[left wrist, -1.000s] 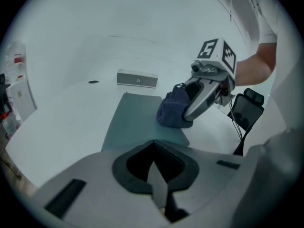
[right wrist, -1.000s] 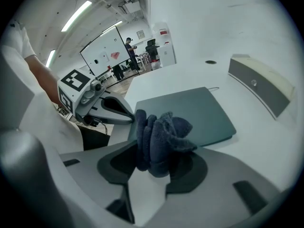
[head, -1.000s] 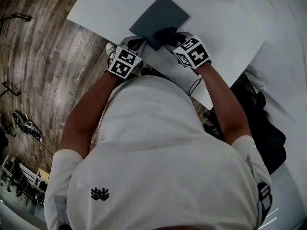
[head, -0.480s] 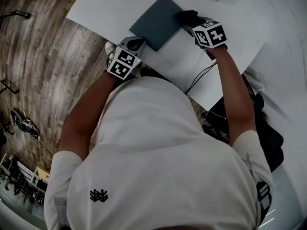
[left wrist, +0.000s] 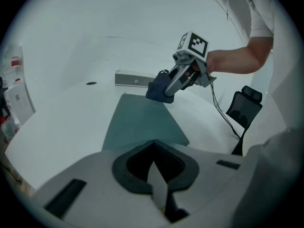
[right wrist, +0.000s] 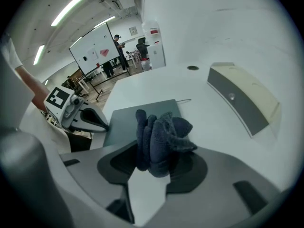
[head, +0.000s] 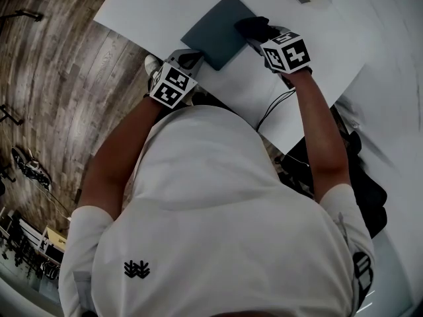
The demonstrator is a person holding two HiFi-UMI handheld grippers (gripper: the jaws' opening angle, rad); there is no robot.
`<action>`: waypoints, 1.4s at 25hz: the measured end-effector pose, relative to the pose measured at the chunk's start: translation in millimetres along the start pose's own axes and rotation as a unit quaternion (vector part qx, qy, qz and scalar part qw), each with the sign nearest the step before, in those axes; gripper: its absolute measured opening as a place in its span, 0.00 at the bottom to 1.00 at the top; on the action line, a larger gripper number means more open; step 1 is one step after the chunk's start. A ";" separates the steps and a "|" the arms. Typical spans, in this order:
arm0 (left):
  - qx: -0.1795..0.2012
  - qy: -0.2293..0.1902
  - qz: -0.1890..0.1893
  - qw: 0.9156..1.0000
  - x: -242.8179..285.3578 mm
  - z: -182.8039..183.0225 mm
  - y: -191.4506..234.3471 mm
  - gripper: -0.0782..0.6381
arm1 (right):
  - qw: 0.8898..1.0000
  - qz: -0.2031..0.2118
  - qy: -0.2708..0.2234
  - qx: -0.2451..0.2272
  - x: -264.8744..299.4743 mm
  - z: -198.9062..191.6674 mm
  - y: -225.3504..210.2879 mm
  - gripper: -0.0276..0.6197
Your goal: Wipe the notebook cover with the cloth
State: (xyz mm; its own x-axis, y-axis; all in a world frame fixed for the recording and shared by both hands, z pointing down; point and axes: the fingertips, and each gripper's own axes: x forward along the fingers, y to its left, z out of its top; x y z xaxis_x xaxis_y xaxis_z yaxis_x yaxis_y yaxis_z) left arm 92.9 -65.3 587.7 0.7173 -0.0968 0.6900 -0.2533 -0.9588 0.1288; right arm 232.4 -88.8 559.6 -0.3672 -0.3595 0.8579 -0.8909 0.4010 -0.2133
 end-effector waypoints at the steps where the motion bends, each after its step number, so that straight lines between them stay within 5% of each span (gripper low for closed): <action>1: 0.000 0.000 0.000 1.000 0.0 0.1 0.0 0.12 | 1.000 0.012 0.000 -0.008 1.4 2.5 13.4 0.30; 8: -0.004 0.001 -0.005 1.000 1.9 -0.2 -0.9 0.12 | 0.994 0.097 0.021 -0.047 27.2 5.8 100.1 0.30; 14: -0.002 0.003 -0.007 1.000 2.3 -1.9 -2.7 0.12 | 0.991 0.117 0.049 -0.050 47.1 -2.4 116.7 0.30; 23: -0.001 0.003 -0.009 1.000 2.7 -1.1 -2.4 0.12 | 0.995 0.092 0.033 -0.012 41.1 6.0 62.7 0.30; 35: 0.000 0.004 -0.009 1.000 2.9 0.5 -1.7 0.12 | 1.000 -0.001 0.029 0.009 22.8 17.6 -37.7 0.30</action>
State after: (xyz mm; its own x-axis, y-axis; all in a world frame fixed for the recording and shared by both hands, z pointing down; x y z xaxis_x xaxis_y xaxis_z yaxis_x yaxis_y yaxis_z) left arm 95.7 -64.0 589.2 0.7167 -0.0781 0.6930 -0.2405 -0.9604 0.1405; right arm 252.9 -126.9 579.0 -0.3499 -0.3109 0.8837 -0.8963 0.3854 -0.2193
